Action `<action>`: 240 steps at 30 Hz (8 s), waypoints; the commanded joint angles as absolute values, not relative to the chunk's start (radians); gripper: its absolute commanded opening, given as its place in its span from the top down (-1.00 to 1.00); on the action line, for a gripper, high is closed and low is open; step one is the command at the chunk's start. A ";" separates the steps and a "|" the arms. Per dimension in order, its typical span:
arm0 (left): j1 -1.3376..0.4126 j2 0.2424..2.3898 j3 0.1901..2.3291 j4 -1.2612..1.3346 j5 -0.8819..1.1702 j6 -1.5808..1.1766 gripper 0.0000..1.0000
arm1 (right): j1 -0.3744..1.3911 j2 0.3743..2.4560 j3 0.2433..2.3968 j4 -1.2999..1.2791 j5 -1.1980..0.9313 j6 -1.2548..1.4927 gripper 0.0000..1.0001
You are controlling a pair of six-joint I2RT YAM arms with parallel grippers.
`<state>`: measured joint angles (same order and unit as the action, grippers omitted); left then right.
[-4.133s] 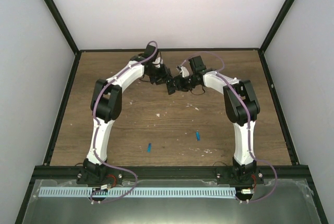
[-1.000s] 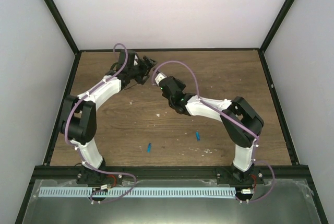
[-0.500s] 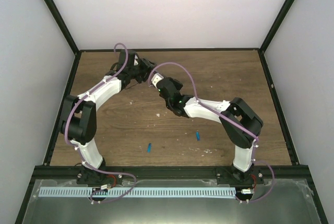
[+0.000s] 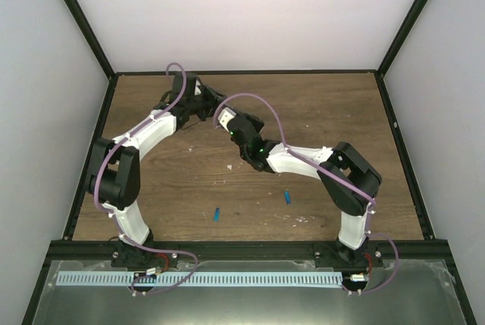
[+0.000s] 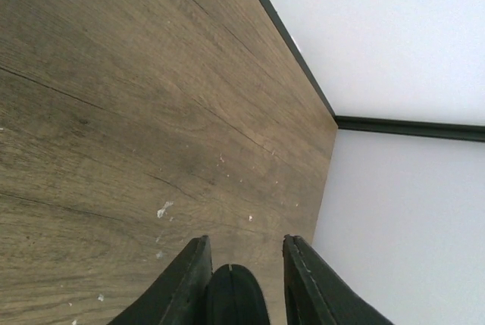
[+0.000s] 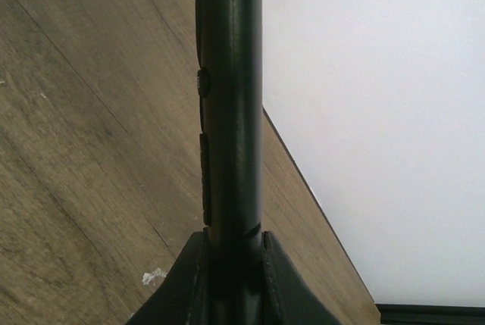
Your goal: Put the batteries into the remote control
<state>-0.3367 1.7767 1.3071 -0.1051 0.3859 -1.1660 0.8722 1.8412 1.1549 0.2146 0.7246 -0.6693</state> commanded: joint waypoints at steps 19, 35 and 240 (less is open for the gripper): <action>-0.351 1.845 1.394 -0.086 0.452 -1.046 0.75 | 0.876 1.845 1.138 0.303 0.727 -0.682 0.44; -0.281 1.828 1.336 0.033 0.538 -0.903 0.89 | 0.797 1.699 1.107 0.218 0.522 -0.481 -0.81; 0.023 1.615 1.008 0.139 0.877 -0.521 1.00 | 0.866 1.870 1.451 -0.896 -0.340 0.588 0.16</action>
